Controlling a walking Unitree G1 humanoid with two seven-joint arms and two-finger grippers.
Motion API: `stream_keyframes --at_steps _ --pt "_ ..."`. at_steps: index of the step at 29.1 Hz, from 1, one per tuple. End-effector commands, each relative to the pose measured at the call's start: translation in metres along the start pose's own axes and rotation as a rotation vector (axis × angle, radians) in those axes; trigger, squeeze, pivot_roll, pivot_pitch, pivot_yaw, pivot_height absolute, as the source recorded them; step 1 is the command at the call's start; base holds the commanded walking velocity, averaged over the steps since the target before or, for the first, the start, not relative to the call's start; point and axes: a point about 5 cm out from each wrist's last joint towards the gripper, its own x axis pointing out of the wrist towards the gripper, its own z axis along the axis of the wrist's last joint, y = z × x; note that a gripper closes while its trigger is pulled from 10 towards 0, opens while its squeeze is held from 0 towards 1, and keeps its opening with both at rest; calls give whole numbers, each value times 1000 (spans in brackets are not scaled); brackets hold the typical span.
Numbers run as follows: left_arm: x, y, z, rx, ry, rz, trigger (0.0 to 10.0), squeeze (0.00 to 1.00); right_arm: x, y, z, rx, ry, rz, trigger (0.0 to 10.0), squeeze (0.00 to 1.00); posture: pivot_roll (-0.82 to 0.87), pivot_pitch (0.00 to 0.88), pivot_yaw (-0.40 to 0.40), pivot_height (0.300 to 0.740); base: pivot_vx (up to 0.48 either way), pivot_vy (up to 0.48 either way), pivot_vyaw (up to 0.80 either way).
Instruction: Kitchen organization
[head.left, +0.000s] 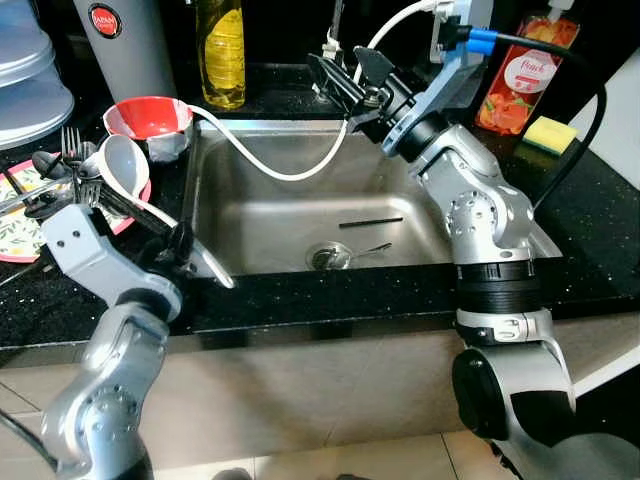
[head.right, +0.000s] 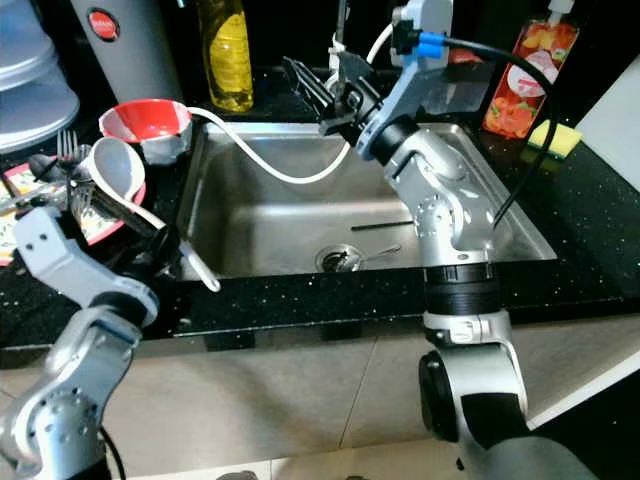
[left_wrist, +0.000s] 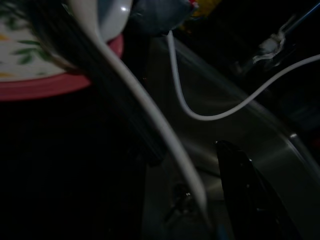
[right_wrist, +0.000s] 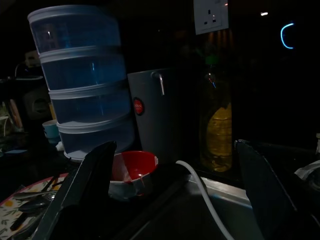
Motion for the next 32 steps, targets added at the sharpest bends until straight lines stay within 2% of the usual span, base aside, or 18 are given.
stream_keyframes --at_steps 1,4,6,8,9,10,12,13,14,15,16,21,23,24,25,28,31,32 --pt "3 -20 -31 -258 55 -16 10000 122 0 3 -3 -11 11 12 10000 0 169 0 -72 740 0 0 0" --pt "16 -30 -23 -314 47 -55 10000 106 1 6 2 -5 5 28 10000 0 162 0 -74 740 0 0 0" --pt "20 -33 -21 -318 48 -67 10000 106 2 6 4 -9 1 33 10000 0 161 0 -74 740 0 0 0" --pt "27 -34 -27 -323 77 -50 10000 86 1 6 1 -18 6 34 10000 0 156 0 -75 740 0 0 0" --pt "27 -35 -28 -320 80 -49 10000 86 0 7 0 -15 7 35 10000 0 156 0 -75 740 0 0 0" --pt "27 -38 -27 -325 81 -57 10000 35 1 8 3 -10 4 41 10000 0 155 0 -76 740 0 0 0" --pt "27 -41 -25 -333 77 -65 10000 0 2 8 5 -11 3 42 10000 0 155 0 -77 740 0 0 0" --pt "28 -44 -23 -342 73 -71 9176 0 2 7 7 -13 3 42 10000 0 155 0 -78 740 0 0 0" --pt "28 -44 -23 -342 73 -71 9176 0 2 7 7 -13 3 42 10000 0 155 0 -78 740 0 0 0" --pt "29 -45 -23 -354 69 -76 2706 0 2 6 6 -16 6 39 10000 0 155 10 -82 740 0 0 0" --pt "30 -43 -25 -359 68 -68 0 0 1 4 2 -22 14 32 10000 0 154 1 -86 740 0 0 0" --pt "31 -41 -26 -354 64 -55 0 0 0 7 0 -15 20 37 10000 0 150 0 -89 740 0 0 0" --pt "31 -44 -24 -327 61 -74 0 0 0 9 2 -14 18 44 10000 0 149 0 -88 740 0 0 0" --pt "30 -51 -21 -275 61 -126 8902 0 2 8 7 -19 13 47 10000 0 151 17 -90 740 0 0 0" --pt "27 -58 -24 -196 79 -187 10000 0 2 5 6 -28 16 37 10000 0 153 16 -89 740 0 0 0" --pt "23 -63 -29 -144 102 -236 10000 0 1 4 4 -26 18 27 10000 0 154 8 -88 740 0 0 0" --pt "8 -81 -26 -76 141 -391 10000 0 -1 5 8 -14 14 26 10000 0 163 40 -74 740 0 0 0" --pt "8 -81 -26 -76 141 -391 10000 0 -1 5 8 -14 14 26 10000 0 163 40 -74 740 0 0 0"
